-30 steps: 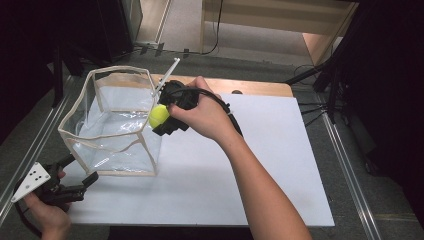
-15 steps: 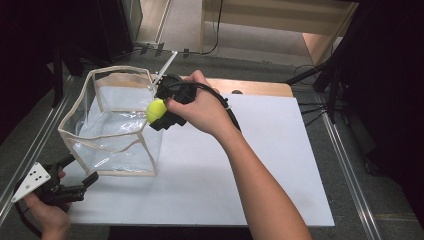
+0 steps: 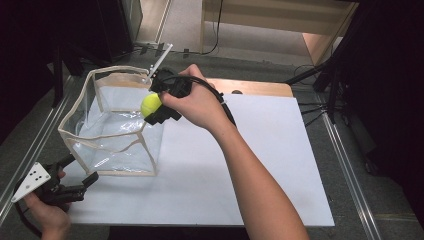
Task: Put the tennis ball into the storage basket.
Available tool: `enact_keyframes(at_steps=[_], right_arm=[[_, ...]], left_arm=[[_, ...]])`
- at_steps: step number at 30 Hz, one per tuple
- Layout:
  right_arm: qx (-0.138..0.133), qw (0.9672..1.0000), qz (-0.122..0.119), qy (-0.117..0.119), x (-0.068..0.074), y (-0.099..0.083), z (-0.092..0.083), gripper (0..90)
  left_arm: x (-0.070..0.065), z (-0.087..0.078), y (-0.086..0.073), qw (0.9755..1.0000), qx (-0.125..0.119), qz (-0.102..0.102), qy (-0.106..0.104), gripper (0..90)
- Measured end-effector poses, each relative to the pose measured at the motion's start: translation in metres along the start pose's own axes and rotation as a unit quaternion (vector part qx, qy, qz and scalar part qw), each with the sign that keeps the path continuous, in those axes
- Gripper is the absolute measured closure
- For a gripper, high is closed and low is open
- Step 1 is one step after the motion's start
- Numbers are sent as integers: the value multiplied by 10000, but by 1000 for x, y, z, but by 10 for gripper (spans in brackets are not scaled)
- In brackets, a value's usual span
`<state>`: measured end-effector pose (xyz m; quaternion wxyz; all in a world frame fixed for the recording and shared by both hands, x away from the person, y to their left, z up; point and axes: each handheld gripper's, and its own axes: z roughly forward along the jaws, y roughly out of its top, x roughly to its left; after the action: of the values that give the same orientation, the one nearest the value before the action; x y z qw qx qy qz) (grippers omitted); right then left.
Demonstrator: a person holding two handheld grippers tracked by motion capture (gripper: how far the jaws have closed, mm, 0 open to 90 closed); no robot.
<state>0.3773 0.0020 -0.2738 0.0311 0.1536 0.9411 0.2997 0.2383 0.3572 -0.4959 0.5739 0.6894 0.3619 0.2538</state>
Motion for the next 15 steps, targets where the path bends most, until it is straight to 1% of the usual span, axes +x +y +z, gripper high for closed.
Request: enact_keyframes(at_steps=[1,2,3,4,5,6,8,9,15], right_arm=[[2,10000,27,10,0,1,0,231],[10,10000,-26,-6,0,2,1,231],[10,10000,-26,-6,0,2,1,231],[21,10000,23,8,0,3,1,231],[-7,10000,-4,5,0,4,1,231],[21,10000,7,0,0,5,1,231],[-5,10000,27,17,-1,8,2,231],[-26,10000,7,21,-1,9,3,231],[-35,9999,-87,37,3,17,6,231]], left_arm=[[0,0,0,10000,1,3,8,0],[0,0,0,10000,1,3,8,0],[-1,0,0,10000,5,0,12,0],[-1,1,0,10000,11,12,17,0],[-1,1,0,10000,13,38,10,0],[-1,1,0,10000,19,40,6,0],[-1,1,0,10000,19,36,11,0],[-1,1,0,10000,11,11,16,0],[-1,0,0,10000,21,25,14,0]])
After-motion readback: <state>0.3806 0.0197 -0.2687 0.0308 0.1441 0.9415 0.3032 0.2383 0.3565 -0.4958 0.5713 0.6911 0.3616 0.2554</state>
